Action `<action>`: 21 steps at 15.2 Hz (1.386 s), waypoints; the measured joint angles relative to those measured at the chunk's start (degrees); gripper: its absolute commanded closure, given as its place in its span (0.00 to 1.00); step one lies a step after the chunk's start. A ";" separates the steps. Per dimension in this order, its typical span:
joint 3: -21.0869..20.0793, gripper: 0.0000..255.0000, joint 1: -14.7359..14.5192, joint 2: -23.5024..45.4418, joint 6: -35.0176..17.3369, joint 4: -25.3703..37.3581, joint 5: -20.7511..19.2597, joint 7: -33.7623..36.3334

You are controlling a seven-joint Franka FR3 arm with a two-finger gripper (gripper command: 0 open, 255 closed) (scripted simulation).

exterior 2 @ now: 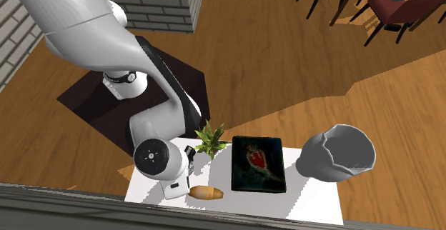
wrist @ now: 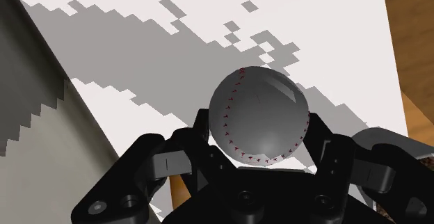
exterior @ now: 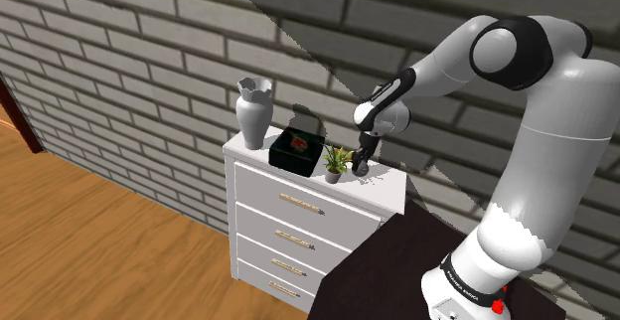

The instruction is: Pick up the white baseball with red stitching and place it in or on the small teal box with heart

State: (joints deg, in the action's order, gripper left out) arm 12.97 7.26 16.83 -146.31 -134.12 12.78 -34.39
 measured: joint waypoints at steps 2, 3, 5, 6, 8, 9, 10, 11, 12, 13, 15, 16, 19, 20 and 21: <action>0.30 1.00 -0.17 -1.01 1.02 0.06 -0.59 0.44; 0.52 1.00 -0.33 -1.92 1.57 -0.25 -1.03 0.78; 0.81 1.00 -0.68 -3.41 2.83 -0.39 -1.84 1.58; 1.02 1.00 -0.67 -4.07 3.53 -0.31 -2.22 1.73; 1.32 1.00 -0.76 -5.23 4.94 0.00 -2.93 2.20; 1.45 1.00 -0.92 -6.14 5.61 -0.20 -3.39 2.65; 1.58 1.00 -0.97 -6.75 6.50 0.13 -3.78 2.93; 1.69 1.00 -0.99 -7.31 7.06 0.16 -4.08 3.11; 1.76 1.00 -1.06 -7.89 7.60 0.15 -4.37 3.38; 1.85 1.00 -1.11 -8.45 8.41 0.43 -4.71 3.66; 1.99 1.00 -1.23 -9.80 9.98 0.74 -5.42 4.27; 2.06 1.00 -1.26 -10.38 10.71 0.92 -5.73 4.52; 2.26 1.00 -1.28 -12.12 12.86 1.42 -6.60 5.10; 2.24 1.00 -1.37 -12.65 13.65 1.72 -6.86 5.47; 2.29 1.00 -1.37 -13.22 14.34 1.88 -7.13 5.64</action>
State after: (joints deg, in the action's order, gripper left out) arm 15.26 5.89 3.62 -131.97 -132.24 5.64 -28.75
